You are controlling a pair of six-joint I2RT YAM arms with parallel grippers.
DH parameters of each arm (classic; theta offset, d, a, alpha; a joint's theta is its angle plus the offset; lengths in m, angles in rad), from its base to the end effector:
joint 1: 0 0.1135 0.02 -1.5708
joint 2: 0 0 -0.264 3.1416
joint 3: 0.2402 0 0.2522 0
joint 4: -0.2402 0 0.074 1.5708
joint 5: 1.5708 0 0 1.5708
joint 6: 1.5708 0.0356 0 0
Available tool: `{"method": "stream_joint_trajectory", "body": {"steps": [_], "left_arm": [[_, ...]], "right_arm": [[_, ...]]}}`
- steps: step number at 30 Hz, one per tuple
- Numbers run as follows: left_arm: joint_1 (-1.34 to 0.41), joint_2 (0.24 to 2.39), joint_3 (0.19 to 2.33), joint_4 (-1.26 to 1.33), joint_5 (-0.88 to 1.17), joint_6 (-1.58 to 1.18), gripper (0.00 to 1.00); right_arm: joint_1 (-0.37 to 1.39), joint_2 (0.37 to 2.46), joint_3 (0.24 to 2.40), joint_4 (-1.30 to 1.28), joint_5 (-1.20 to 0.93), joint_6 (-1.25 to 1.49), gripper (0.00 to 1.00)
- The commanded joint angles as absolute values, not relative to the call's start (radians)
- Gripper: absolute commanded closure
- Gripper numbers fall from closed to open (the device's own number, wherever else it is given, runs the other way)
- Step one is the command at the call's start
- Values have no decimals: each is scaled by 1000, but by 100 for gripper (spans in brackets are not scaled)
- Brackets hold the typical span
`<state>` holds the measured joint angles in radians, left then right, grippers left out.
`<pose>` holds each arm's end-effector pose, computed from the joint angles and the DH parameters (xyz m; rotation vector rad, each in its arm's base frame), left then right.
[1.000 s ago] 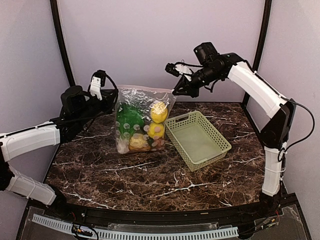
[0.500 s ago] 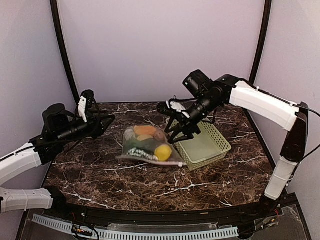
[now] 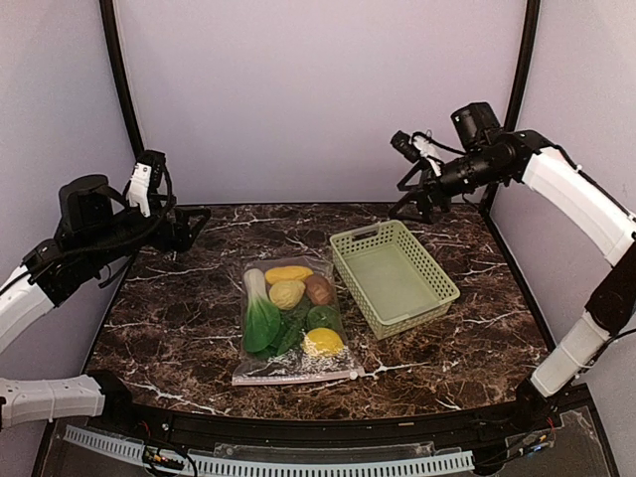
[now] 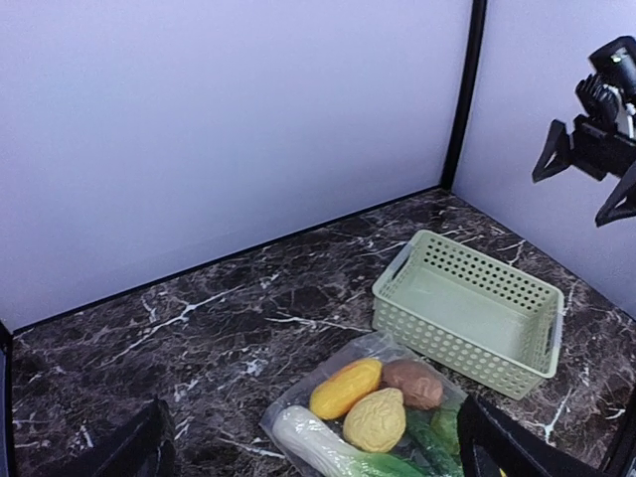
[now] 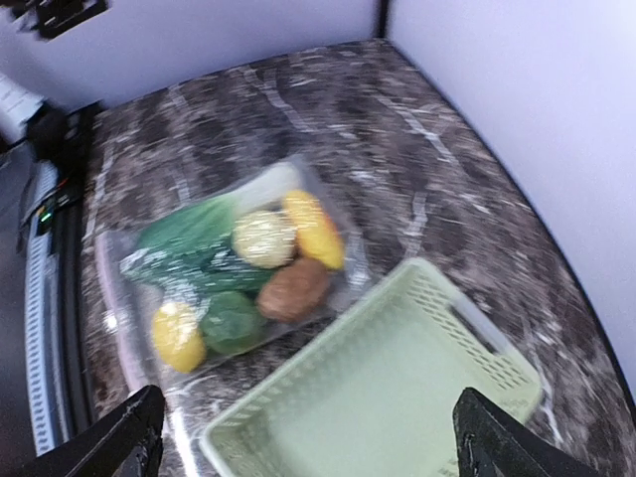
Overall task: Place the food in the zip-top bag and seal the zipper
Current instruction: Reset both arms
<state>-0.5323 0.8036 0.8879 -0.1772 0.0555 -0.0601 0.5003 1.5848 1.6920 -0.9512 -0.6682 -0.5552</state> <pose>0.1583 -0.0955 0.3738 0.4360 1.6300 -0.4934 0.2777 0.1770 0.3872 -1.4167 1.8292 0.7720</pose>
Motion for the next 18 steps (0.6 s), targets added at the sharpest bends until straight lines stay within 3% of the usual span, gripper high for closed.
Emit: {"method": "stream_joint_trajectory", "body": {"steps": [1, 7, 18], "left_arm": [[-527, 884, 1004, -273, -204, -57, 1], [-528, 981, 1094, -284, -287, -57, 1], [-528, 1034, 938, -95, -380, 39, 1]], "right_arm": [[350, 1511, 1646, -667, -394, -244, 1], [83, 1507, 1592, -585, -485, -42, 1], [9, 1286, 1335, -381, -427, -23, 1]]}}
